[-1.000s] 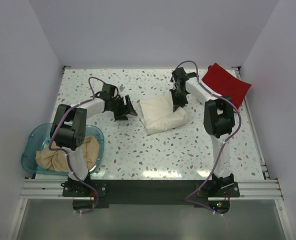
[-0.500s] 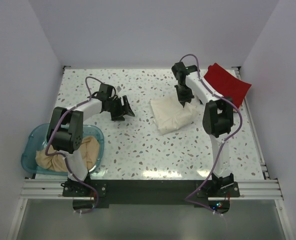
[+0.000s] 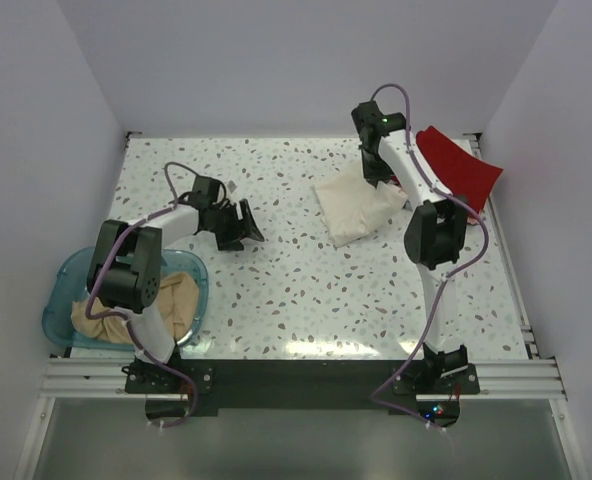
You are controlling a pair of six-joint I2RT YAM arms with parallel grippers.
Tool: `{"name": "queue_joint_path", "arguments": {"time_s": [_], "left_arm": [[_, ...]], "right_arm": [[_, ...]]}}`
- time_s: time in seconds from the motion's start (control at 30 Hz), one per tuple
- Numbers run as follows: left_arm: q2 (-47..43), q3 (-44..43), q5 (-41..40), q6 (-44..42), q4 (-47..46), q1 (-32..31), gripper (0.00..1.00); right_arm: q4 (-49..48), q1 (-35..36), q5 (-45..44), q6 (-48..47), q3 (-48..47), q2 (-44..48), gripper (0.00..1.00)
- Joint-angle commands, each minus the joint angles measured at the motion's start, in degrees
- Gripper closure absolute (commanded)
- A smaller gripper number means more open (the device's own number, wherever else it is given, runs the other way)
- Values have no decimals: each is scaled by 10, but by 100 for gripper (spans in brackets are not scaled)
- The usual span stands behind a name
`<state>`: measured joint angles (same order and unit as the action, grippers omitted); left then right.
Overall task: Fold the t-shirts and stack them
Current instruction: Neatly place the folded tshirt to the corner
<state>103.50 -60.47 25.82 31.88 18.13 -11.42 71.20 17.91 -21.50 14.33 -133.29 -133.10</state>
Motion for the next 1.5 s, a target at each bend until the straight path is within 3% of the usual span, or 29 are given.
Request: {"name": "queue_joint_path", "arguments": {"time_s": [0.0,0.27,0.6,1.1,1.47], "left_arm": [[-32,10,-5,-1,-22,6,26],[-44,34,-12,18,-42,6,26],[-59,68,-21,39,-60,6,26],[-70,76,-30,56,-66,6,26],[-71,83,-31,57,-67,5,26]], "right_arm": [[-32,-22,-38,14,-43,17,100],[-75,-66,-40,3,-117,9,100],[-109,-117,-10,3,-122,41,100],[-149,-174,106,57,-163,80,100],[-162,-239,182,107,-138,116,100]]}}
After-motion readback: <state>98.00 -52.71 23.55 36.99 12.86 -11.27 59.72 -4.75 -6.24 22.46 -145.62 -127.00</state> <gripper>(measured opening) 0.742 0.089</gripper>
